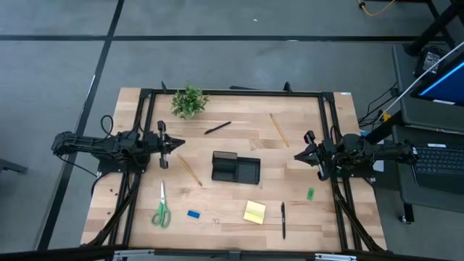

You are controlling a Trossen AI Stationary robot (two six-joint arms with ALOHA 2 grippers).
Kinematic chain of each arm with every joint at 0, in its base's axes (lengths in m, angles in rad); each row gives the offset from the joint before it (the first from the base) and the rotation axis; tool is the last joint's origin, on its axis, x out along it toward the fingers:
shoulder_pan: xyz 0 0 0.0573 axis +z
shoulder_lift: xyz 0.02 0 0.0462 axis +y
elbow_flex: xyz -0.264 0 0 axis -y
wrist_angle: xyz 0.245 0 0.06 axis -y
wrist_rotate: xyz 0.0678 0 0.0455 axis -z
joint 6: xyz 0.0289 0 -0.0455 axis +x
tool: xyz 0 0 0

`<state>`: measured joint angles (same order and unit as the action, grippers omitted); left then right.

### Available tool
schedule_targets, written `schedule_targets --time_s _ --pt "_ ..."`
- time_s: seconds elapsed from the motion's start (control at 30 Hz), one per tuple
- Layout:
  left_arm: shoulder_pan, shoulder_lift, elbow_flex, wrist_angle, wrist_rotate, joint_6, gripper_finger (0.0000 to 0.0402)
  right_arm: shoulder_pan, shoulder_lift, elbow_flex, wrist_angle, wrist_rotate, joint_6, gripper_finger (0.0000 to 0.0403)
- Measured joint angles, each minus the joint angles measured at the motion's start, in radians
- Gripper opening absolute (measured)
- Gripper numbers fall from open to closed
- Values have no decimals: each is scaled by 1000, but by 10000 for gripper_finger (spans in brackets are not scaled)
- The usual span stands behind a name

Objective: Pick and place office supplies into organizer
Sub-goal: Put the top yellow pencil into the black desk organizer

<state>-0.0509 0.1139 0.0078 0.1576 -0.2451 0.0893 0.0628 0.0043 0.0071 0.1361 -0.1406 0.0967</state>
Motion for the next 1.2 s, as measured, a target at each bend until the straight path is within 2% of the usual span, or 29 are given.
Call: schedule_targets --time_s 0.23,0.37,0.6,0.77,0.87,0.97,1.2 --pt "0 0 0 -5 3 -109 5 0 0 0 -9 0 -5 21" --pt "0 2 0 -57 59 -157 2 0 0 0 -8 0 -37 21" --pt "1 2 20 -82 45 -142 2 0 0 0 37 0 56 21" --pt "1 2 50 -91 58 -132 2 0 0 0 168 2 37 21" --pt "1 3 75 -136 60 -129 1 0 3 34 152 53 15 21" --pt "1 12 93 -191 58 -141 3 0 27 97 48 138 29 21" --pt "24 60 110 -221 2 -136 1 -1 188 220 -60 267 -5 21"
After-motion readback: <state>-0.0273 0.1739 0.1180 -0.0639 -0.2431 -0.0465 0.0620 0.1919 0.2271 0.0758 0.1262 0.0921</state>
